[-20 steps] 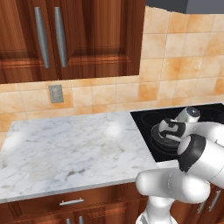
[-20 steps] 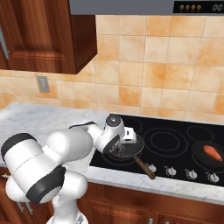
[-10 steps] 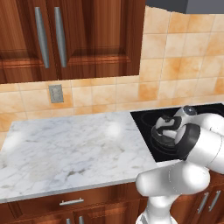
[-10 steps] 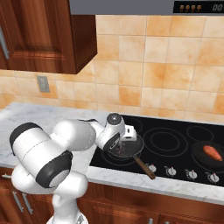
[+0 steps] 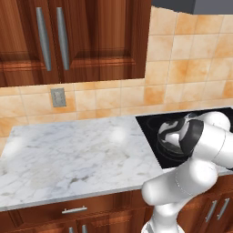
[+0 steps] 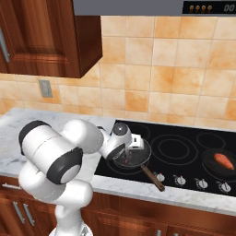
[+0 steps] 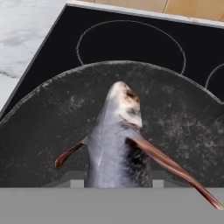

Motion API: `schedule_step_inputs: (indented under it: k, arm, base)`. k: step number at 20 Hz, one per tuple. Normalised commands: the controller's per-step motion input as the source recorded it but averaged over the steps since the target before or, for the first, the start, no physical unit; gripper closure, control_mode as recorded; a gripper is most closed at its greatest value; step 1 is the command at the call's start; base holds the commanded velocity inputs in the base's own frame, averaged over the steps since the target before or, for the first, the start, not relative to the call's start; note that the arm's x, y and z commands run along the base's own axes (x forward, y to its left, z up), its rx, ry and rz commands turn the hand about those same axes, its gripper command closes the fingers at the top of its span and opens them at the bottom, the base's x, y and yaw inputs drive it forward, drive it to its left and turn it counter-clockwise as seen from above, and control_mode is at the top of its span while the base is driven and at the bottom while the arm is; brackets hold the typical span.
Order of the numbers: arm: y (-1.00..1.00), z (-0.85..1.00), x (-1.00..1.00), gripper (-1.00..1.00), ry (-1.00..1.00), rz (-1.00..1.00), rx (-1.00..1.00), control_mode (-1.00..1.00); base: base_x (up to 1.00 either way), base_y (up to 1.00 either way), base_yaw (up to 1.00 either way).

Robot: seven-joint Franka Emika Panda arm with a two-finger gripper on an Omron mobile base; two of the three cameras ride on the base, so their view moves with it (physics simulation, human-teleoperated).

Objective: Place both pans onto different burners. Then place the sweet potato and the fish on different pans.

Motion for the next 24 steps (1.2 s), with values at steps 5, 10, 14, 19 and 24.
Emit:
schedule_step_inputs:
  k: [5, 10, 14, 19, 24]
  arm:
    - [0.00, -0.03, 0.00, 1.00, 0.00, 0.00, 0.00, -1.00]
    - [0.00, 0.00, 0.00, -1.00, 0.00, 0.00, 0.00, -1.00]
    - [0.00, 0.01, 0.00, -1.00, -0.02, 0.00, 0.00, -1.00]
    - [0.00, 0.39, -0.08, -1.00, -0.02, 0.00, 0.00, -1.00]
    - [0.00, 0.57, -0.31, -1.00, 0.00, 0.00, 0.00, -1.00]
  base:
    - [0.00, 0.00, 0.00]
    - [0.00, 0.00, 0.00]
    - [0.00, 0.00, 0.00]
    - [0.00, 0.00, 0.00]
    - [0.00, 0.00, 0.00]
